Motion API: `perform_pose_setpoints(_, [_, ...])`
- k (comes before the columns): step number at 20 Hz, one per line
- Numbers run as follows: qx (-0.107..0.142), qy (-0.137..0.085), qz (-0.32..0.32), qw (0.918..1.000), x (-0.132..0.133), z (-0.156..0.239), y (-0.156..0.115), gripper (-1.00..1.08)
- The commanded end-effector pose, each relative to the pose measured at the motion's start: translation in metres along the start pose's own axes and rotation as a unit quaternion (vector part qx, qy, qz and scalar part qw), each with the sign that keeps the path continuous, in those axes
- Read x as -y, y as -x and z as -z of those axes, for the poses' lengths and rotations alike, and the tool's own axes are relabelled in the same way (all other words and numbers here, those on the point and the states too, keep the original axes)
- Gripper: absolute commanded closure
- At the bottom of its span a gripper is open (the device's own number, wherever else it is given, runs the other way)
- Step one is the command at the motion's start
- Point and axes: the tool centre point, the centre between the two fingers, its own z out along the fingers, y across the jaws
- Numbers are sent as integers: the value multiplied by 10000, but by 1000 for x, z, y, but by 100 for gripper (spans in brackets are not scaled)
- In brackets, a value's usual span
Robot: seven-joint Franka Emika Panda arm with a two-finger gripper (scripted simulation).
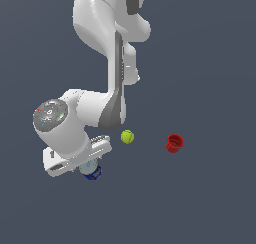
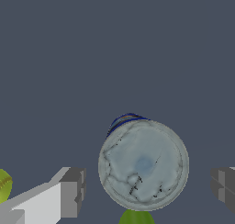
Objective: Pick up a designated object from a clutter of objects.
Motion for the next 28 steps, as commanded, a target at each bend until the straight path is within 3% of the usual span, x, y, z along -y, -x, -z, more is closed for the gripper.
perform_pose_setpoints(1, [4,-3,2,10000,0,-7,0,-92])
perform_pose_setpoints(8, [0,-1,15,10000,0,-42,1,-92])
perform_pose_setpoints(15, [-1,0,18,10000,-1,-48,0,-92])
perform_pose_setpoints(16, [-1,0,18,10000,-1,-48,0,108])
perform_pose_setpoints(28, [5,-3,18,10000,0,-48,0,108])
